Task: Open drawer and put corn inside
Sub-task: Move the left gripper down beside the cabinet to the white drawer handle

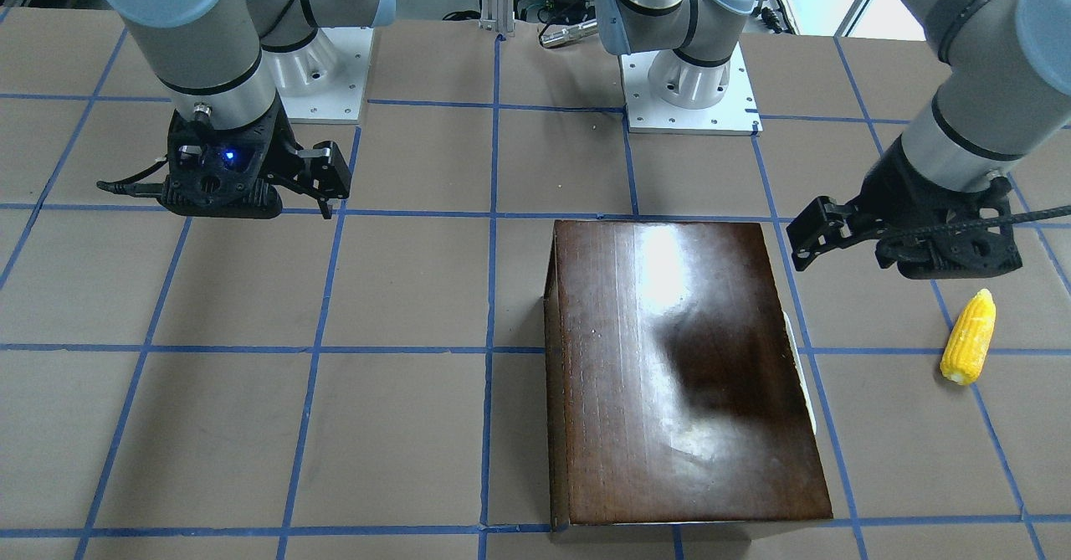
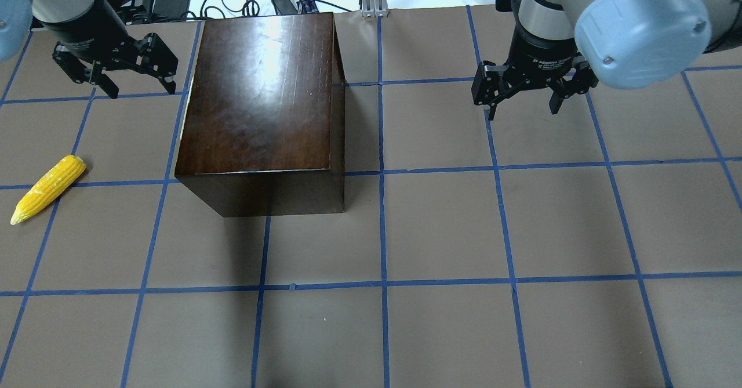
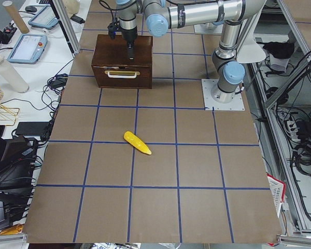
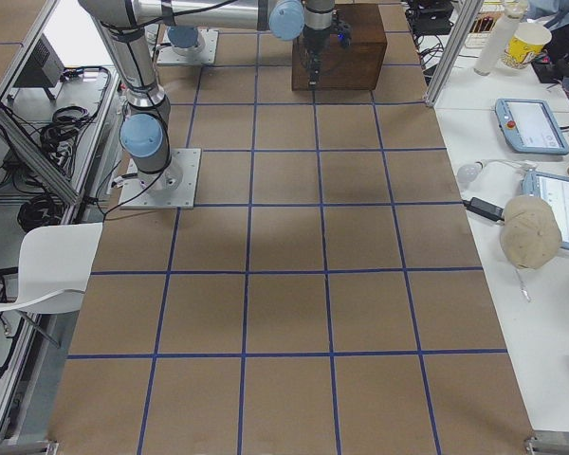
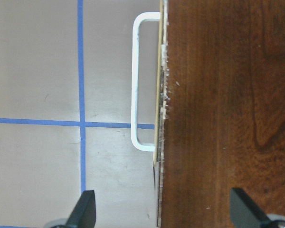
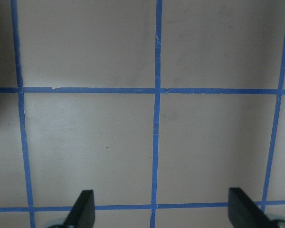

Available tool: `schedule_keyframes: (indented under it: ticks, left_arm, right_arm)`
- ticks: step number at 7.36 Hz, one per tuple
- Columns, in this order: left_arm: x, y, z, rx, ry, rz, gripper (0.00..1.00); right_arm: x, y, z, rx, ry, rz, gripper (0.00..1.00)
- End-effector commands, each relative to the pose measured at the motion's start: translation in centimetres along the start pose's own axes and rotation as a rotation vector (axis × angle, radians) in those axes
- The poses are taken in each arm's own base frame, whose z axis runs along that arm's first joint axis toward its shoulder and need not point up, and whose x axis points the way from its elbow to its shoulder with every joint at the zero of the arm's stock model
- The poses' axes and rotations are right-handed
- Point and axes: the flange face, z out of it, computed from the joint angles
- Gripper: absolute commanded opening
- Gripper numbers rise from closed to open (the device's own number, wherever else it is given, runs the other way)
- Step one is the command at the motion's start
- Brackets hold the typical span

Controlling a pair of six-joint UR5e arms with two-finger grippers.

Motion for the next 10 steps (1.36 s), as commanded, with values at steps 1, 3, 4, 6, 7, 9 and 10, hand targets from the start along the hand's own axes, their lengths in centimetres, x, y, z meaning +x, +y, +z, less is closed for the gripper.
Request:
schedule_keyframes:
  ticks: [1, 3, 4, 6, 7, 9, 10]
  left_arm:
    - [-3.9, -0.2, 0.2, 0.0, 0.002, 0.038, 1.0]
    - [-4.5, -0.2, 0.3, -0.002, 0.0, 0.055, 1.0]
    - [-5.2, -0.2, 0.7, -0.008, 0.003, 0.052, 1.0]
    - [-5.7, -1.0, 1.5, 0.007, 0.0, 0.046, 1.0]
    - [-6.0, -1.9, 2.6, 0.019, -0.004, 0.047, 1.0]
    - [-6.2, -2.5, 3.7, 0.014, -0.004, 0.047, 1.0]
    - [-6.2, -2.5, 3.8, 0.011, -0.003, 0.049, 1.0]
  right_arm:
    - [0.0, 0.0, 0.1, -0.002, 0.0, 0.0, 1.0]
    - [0.0, 0.0, 0.1, -0.002, 0.0, 0.0, 1.0]
    - [0.0, 0.0, 0.0, 0.001, 0.0, 0.0, 1.0]
    - [0.0, 0.0, 0.1, -0.002, 0.0, 0.0, 1.0]
    - [0.0, 0.0, 0.0, 0.001, 0.0, 0.0, 1.0]
    - [0.0, 0.0, 0.0, -0.001, 0.0, 0.0, 1.0]
    - [0.0, 0.0, 0.0, -0.001, 0.0, 0.0, 1.0]
